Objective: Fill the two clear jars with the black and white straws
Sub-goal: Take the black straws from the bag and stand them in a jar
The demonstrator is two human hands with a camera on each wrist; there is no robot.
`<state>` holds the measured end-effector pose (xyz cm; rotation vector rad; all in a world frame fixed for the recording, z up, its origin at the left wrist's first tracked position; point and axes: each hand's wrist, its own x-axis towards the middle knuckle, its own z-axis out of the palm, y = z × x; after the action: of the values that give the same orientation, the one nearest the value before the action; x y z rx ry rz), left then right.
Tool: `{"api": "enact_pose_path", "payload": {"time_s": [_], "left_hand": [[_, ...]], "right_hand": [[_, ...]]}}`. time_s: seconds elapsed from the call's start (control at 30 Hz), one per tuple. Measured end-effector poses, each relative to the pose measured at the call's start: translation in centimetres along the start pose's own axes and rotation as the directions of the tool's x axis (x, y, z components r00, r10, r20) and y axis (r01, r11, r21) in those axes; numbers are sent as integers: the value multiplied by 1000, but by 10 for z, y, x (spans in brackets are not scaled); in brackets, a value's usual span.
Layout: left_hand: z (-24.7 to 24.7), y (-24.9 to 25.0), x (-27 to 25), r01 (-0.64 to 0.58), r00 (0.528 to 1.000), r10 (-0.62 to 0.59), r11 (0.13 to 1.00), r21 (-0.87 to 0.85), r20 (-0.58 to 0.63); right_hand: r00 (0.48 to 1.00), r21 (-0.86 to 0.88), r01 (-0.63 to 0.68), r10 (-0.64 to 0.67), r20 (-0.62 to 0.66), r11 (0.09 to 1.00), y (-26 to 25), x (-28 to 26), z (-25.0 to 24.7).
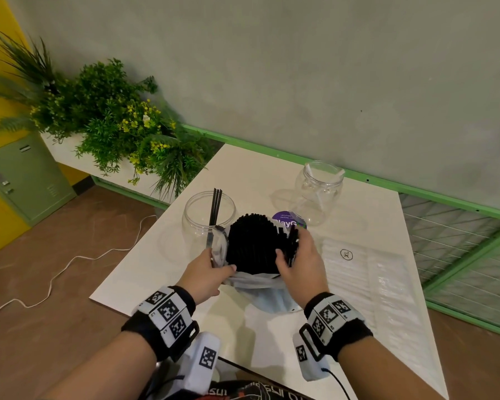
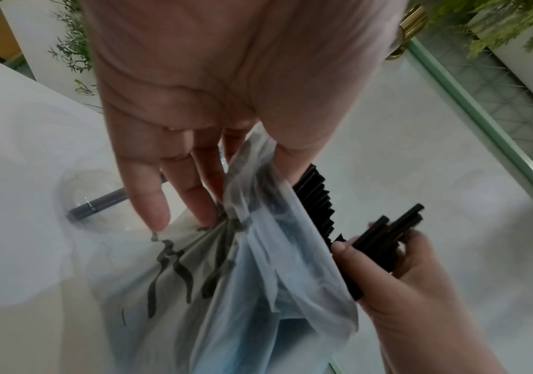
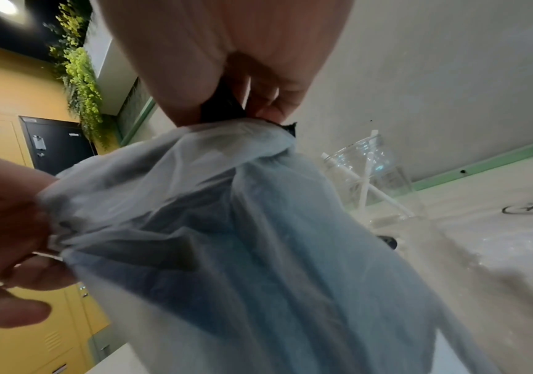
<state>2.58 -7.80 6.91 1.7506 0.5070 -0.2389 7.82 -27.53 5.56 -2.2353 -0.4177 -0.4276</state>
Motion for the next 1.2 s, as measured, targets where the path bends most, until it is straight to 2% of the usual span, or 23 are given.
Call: {"api": "enact_pose_path", "payload": {"time_s": [0.07, 0.13, 0.23, 0.33, 0.43, 0.57, 0.67, 0.73, 0.83, 0.97, 1.1, 1.17, 1.2], "left_hand": [[1, 0, 0, 7, 1000, -7, 1000, -11, 4], [1, 0, 1, 12, 1000, -12, 1000, -17, 9], [1, 0, 1, 9, 1000, -9, 1000, -30, 16], [1, 1, 1, 4, 1000, -3, 999, -32, 30], [1, 1, 1, -1, 999, 2, 1000, -31, 40], [0, -1, 2, -35, 997, 34, 999, 12, 68], [0, 2, -1, -63, 994, 57, 996, 62, 96], [1, 5, -4, -84, 991, 73, 991, 105, 109], [1, 6, -5, -111, 988, 93, 982, 151, 120], [-3, -1, 0, -80, 994, 65, 982, 171, 94], [-3, -5, 1, -52, 995, 40, 989, 139, 87], [-3, -6, 0, -45, 996, 35, 991, 126, 84], [-3, -6, 1, -42, 996, 32, 992, 119, 83]], "right_hand": [[988, -61, 123, -128, -86, 991, 3, 6, -4], [969, -182, 210, -229, -92, 961, 8, 14, -7], [956, -354, 280, -294, 15, 892, 16, 21, -9], [941, -395, 339, -304, 152, 854, 26, 25, -7], [944, -335, 327, -290, 157, 884, 24, 24, -5], [950, -164, 279, -247, 191, 946, 10, 17, -5], [921, -226, 327, -256, 294, 917, -3, 8, 4], [926, -303, 303, -204, 318, 904, -7, 5, 15], [951, -277, 220, -142, 274, 936, -4, 7, 24], [961, -126, 201, -171, 216, 972, 3, 21, 16], [983, -23, 169, -167, 75, 985, 5, 27, 3], [983, -55, 181, -179, 41, 982, 9, 25, -1], [981, -84, 186, -181, 67, 979, 12, 24, -1]]}}
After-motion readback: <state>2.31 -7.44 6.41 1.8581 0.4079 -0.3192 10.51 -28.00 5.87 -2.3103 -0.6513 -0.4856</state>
